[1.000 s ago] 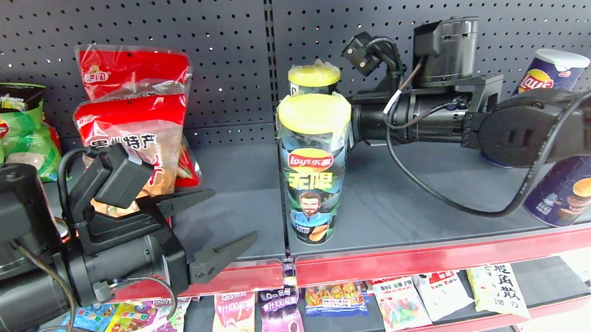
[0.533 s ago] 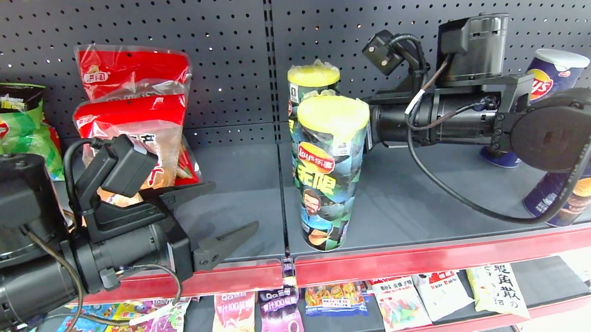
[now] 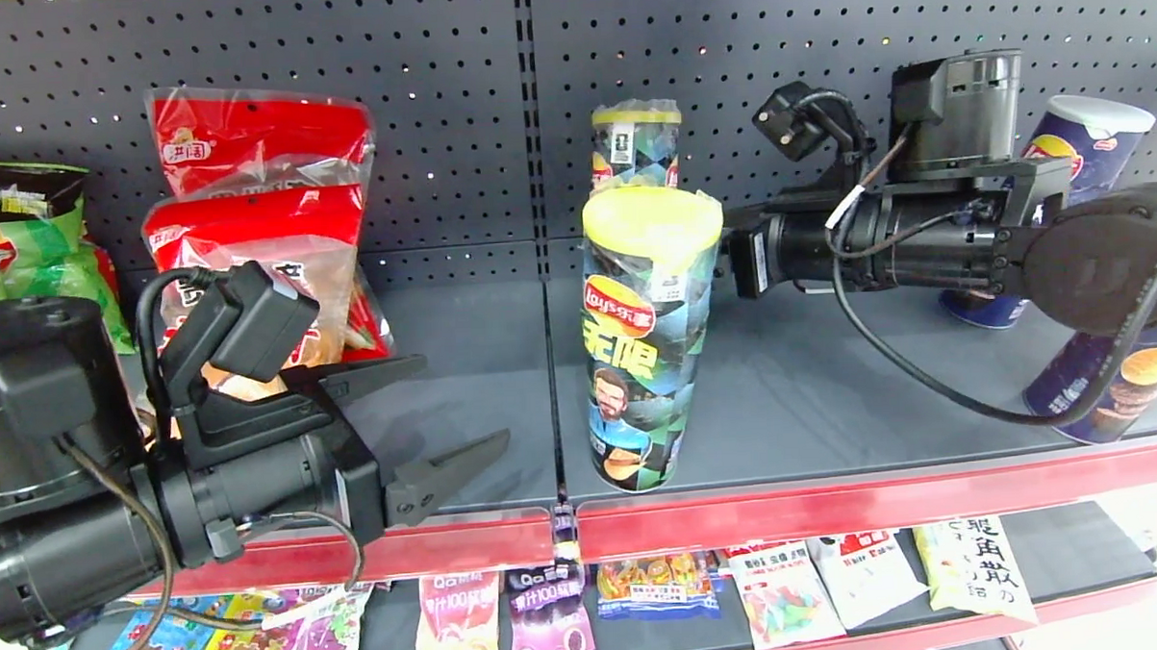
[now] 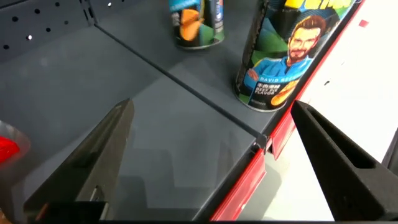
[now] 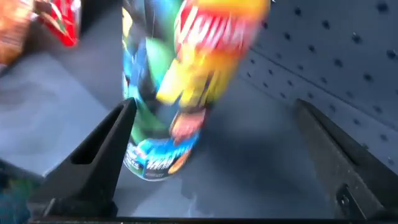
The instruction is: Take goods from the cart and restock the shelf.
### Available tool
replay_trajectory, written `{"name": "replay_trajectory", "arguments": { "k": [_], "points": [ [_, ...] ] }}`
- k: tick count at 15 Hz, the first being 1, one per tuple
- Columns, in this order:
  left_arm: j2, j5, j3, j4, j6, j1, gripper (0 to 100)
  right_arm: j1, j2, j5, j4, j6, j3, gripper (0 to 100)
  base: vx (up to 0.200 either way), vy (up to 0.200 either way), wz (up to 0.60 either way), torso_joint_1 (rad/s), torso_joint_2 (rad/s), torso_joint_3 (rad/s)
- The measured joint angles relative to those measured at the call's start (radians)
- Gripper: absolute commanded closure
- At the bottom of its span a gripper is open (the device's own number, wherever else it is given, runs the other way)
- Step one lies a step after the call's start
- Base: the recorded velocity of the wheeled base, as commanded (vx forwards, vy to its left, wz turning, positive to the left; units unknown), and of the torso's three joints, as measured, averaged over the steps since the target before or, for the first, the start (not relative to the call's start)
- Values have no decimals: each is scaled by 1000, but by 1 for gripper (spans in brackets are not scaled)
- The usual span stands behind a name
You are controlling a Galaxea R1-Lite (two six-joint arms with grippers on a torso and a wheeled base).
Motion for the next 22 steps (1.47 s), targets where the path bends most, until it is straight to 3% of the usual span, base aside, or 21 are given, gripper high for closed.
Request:
{"name": "replay_trajectory", "arguments": {
  "k": [9,14,20,22],
  "points": [
    [30,0,-21,-2,0,0,0,26,-137,6,-5,10,174,0,0,0,0,0,0,0],
    [98,19,-120,-2,0,27,0,46,-246,3,-4,10,303,0,0,0,0,0,0,0],
    [241,26,-239,-6,9,31,0,87,-484,5,0,8,574,0,0,0,0,0,0,0],
    [282,26,-258,-8,38,29,0,104,-543,5,1,8,610,0,0,0,0,0,0,0]
  ]
}}
